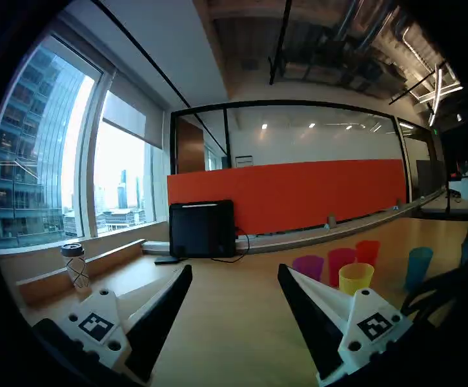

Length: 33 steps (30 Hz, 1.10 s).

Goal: Pour water

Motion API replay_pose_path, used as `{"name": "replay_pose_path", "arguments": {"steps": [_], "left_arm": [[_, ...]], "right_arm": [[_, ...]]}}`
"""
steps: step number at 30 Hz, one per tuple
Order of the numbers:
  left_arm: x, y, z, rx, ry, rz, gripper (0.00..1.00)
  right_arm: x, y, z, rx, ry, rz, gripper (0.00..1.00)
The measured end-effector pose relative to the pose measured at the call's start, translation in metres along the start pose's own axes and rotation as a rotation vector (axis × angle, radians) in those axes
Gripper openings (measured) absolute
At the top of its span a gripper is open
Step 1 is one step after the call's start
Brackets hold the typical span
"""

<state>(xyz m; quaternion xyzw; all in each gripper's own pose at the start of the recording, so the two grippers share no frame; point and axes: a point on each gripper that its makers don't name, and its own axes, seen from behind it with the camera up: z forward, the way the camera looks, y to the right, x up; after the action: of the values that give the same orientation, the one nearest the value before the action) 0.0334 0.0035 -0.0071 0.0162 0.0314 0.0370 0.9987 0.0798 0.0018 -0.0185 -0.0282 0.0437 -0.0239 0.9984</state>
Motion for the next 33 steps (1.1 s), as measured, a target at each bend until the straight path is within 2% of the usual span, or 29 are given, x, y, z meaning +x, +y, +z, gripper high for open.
{"name": "replay_pose_path", "arguments": {"steps": [9,15,21,33], "left_arm": [[-0.021,-0.001,0.001,-0.004,-0.026,-0.034,0.99],[-0.026,-0.003,0.001,-0.009,-0.032,-0.05,0.99],[-0.031,-0.003,0.002,-0.024,-0.039,-0.087,0.99],[-0.036,-0.002,0.005,-0.029,-0.06,-0.079,0.99]], "right_arm": [[0.006,-0.004,0.001,0.003,-0.002,0.015,1.0],[0.011,-0.007,0.002,0.011,0.005,0.012,1.0],[0.013,-0.011,0.004,0.016,0.005,0.013,1.0],[0.016,-0.01,0.004,0.014,0.011,0.012,1.0]]}}
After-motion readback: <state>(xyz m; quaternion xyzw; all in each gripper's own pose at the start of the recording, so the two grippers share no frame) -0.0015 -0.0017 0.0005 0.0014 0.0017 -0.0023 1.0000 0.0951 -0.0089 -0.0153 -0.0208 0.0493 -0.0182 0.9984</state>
